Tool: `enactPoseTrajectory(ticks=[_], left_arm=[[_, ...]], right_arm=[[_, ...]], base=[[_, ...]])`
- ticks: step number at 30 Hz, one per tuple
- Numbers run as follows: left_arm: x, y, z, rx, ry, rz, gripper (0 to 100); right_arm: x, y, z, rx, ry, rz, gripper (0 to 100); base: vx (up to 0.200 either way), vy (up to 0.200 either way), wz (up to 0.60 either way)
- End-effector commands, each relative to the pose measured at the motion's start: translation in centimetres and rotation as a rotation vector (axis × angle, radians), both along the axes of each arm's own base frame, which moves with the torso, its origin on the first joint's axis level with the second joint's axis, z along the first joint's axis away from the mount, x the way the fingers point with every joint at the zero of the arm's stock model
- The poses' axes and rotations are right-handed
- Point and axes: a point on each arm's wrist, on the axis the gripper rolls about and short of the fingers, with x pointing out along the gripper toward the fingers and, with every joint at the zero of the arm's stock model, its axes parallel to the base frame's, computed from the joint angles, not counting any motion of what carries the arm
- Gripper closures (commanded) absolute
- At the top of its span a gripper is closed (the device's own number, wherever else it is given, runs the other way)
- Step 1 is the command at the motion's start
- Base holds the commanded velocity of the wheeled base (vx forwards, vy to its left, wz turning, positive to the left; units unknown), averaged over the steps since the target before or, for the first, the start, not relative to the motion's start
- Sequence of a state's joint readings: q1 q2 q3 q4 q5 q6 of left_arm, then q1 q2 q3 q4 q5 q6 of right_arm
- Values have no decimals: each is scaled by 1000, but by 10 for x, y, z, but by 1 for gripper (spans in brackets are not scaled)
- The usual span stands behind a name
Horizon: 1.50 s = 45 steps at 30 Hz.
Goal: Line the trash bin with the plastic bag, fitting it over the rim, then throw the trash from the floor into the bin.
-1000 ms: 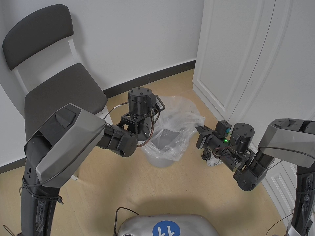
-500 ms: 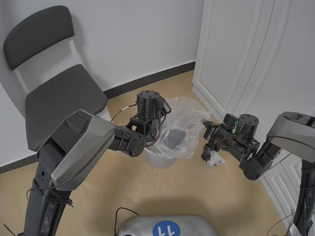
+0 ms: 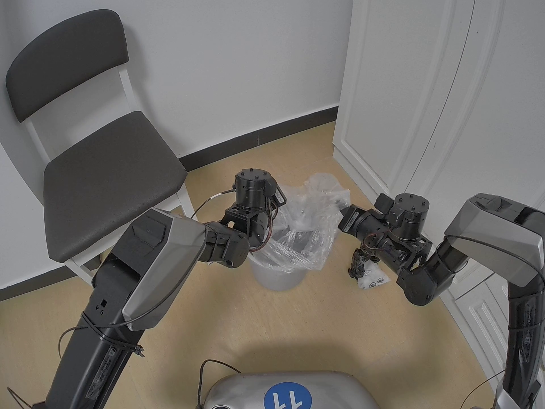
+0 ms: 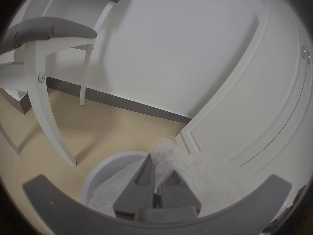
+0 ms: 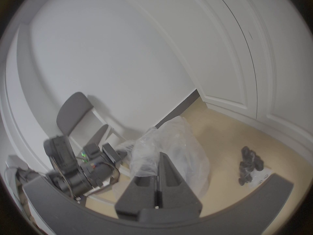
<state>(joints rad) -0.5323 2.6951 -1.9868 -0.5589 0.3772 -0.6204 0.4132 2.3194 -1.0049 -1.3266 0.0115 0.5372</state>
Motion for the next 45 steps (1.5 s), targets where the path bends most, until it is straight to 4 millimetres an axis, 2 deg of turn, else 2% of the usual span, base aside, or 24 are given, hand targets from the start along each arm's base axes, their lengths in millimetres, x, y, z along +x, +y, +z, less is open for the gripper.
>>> enactPoseTrajectory(ticks=[1,7,8,10,14,15,22,27,33,38,45], left_arm=[[12,17,-9,-9,2,26,100],[14,25,10,-37,-46,37,100],[15,28,21,-52,-69,44,100],[14,30,29,-61,-83,49,100],[14,33,37,-71,-99,54,100],[15,33,39,-77,-111,55,100],[12,20,16,-66,-89,38,100],[7,6,-4,-40,-63,31,100],[-1,-10,-10,-32,-56,2,100],[-2,-11,-7,-37,-61,-1,100],[-2,-13,-18,-23,-44,-17,100]], right_arm=[[10,20,-8,79,-15,-10,100],[17,24,-11,130,-95,-21,100],[15,24,-8,148,-132,-17,100],[14,27,-7,159,-151,-8,100],[12,29,-9,163,-159,-2,100],[14,30,-17,156,-147,-2,100],[16,30,-53,113,-95,14,100],[25,18,-63,102,-82,17,100],[33,-2,-65,88,-82,-4,100],[38,-21,-63,18,-112,-26,100],[46,-32,-67,-24,-133,-52,100]], base=[[0,0,0],[0,0,0],[0,0,0],[0,0,0],[0,0,0],[0,0,0],[0,0,0],[0,0,0],[0,0,0],[0,0,0],[0,0,0]])
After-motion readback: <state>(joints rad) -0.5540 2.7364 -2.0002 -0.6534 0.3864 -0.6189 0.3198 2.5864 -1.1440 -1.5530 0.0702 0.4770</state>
